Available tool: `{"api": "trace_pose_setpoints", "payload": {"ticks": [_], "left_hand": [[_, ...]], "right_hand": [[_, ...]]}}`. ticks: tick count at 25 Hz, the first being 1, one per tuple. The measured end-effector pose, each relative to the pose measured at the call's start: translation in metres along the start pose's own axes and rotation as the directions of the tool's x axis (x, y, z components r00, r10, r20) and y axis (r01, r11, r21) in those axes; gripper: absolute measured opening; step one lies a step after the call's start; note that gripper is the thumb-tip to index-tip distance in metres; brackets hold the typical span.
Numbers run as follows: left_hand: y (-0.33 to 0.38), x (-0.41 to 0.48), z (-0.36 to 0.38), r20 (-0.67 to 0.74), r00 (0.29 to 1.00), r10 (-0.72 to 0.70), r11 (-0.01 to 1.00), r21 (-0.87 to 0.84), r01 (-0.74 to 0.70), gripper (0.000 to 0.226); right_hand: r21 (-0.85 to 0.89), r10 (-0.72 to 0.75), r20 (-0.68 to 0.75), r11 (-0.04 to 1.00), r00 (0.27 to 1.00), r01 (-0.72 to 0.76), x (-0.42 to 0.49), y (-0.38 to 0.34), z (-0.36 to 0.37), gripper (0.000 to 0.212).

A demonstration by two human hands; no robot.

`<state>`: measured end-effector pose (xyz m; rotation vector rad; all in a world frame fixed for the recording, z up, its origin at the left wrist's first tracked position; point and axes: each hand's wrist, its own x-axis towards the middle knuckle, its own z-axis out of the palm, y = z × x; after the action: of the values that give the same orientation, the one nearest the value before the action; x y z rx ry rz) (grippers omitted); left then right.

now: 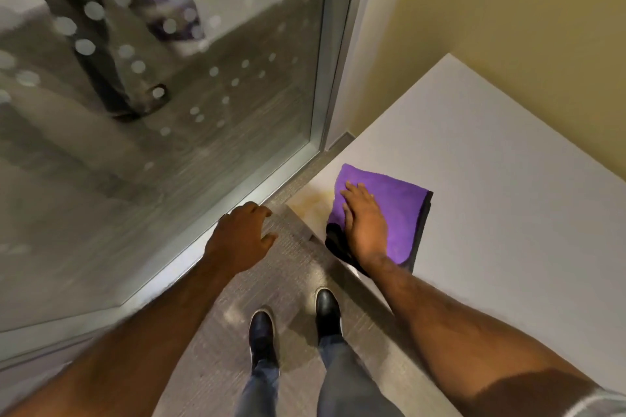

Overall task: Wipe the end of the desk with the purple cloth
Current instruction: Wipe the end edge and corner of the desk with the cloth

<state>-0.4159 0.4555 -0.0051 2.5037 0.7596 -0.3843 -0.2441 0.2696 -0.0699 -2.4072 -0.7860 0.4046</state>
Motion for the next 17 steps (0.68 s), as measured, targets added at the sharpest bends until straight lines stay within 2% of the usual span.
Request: {"api": "trace_pose_setpoints", "payload": {"ticks": [2,3,4,6,7,9,11,14,15,17], "left_hand": [[-0.017,-0.003,0.000,0.008,1.000,-0.002,1.000,0.030,0.002,0.054],[-0.026,-0.004,0.001,0.001,1.000,0.005,0.999,0.040,-0.005,0.055],[-0.035,-0.006,0.002,-0.008,1.000,0.017,0.999,0.049,-0.017,0.057],[-0.054,-0.010,0.005,-0.027,0.998,0.051,0.995,0.085,-0.049,0.063],[-0.063,-0.011,0.007,-0.040,0.997,0.069,0.992,0.110,-0.065,0.068],[-0.076,-0.012,0.012,-0.055,0.993,0.105,0.981,0.168,-0.094,0.074],[-0.084,-0.009,0.018,-0.058,0.990,0.130,0.973,0.197,-0.117,0.077],[-0.086,-0.007,0.026,-0.038,0.992,0.123,0.981,0.154,-0.115,0.078],[-0.085,-0.007,0.028,-0.042,0.990,0.132,0.981,0.146,-0.124,0.079],[-0.086,-0.011,0.030,-0.053,0.980,0.191,0.972,0.147,-0.182,0.082]], "right_hand": [[-0.099,-0.096,-0.027,0.991,0.995,0.093,-0.006,0.008,-0.007,0.031],[-0.195,-0.092,-0.036,0.977,0.995,0.083,-0.005,0.011,-0.011,0.031],[-0.286,-0.025,-0.050,0.958,0.998,0.010,-0.001,0.012,-0.013,0.036],[-0.403,0.198,-0.068,0.891,0.978,-0.208,0.010,0.008,-0.012,0.064],[-0.426,0.273,-0.059,0.863,0.960,-0.271,0.016,0.004,-0.008,0.081],[-0.442,0.296,-0.024,0.854,0.955,-0.276,0.025,-0.006,0.003,0.099],[-0.456,0.218,0.011,0.870,0.976,-0.189,0.027,-0.012,0.009,0.095],[-0.384,0.026,0.024,0.923,0.999,-0.015,0.007,-0.007,0.006,0.065],[-0.361,0.001,0.011,0.933,1.000,0.003,-0.003,-0.003,0.004,0.059],[-0.352,0.051,-0.024,0.934,0.998,-0.056,-0.011,0.007,0.003,0.052]]}}
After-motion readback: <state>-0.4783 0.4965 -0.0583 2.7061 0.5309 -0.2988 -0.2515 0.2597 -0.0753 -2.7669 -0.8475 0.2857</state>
